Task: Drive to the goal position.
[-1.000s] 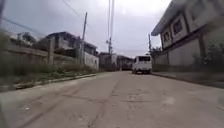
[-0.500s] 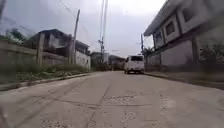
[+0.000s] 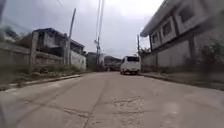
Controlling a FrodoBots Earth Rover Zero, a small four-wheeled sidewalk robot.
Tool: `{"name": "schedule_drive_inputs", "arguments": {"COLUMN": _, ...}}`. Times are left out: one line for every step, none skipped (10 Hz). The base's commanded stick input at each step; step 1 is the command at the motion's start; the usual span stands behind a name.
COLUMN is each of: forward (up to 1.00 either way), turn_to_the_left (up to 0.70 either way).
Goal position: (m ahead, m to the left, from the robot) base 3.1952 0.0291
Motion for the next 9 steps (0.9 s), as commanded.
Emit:
{"name": "schedule_drive_inputs", "arguments": {"forward": 0.5, "turn_to_the_left": 0.0}}
{"name": "schedule_drive_inputs", "arguments": {"forward": 0.5, "turn_to_the_left": 0.0}}
{"name": "schedule_drive_inputs", "arguments": {"forward": 0.5, "turn_to_the_left": 0.0}}
{"name": "schedule_drive_inputs", "arguments": {"forward": 0.5, "turn_to_the_left": 0.0}}
{"name": "schedule_drive_inputs", "arguments": {"forward": 0.5, "turn_to_the_left": 0.0}}
{"name": "schedule_drive_inputs", "arguments": {"forward": 0.5, "turn_to_the_left": -0.13}}
{"name": "schedule_drive_inputs", "arguments": {"forward": 0.5, "turn_to_the_left": -0.31}}
{"name": "schedule_drive_inputs", "arguments": {"forward": 0.5, "turn_to_the_left": -0.5}}
{"name": "schedule_drive_inputs", "arguments": {"forward": 0.5, "turn_to_the_left": -0.5}}
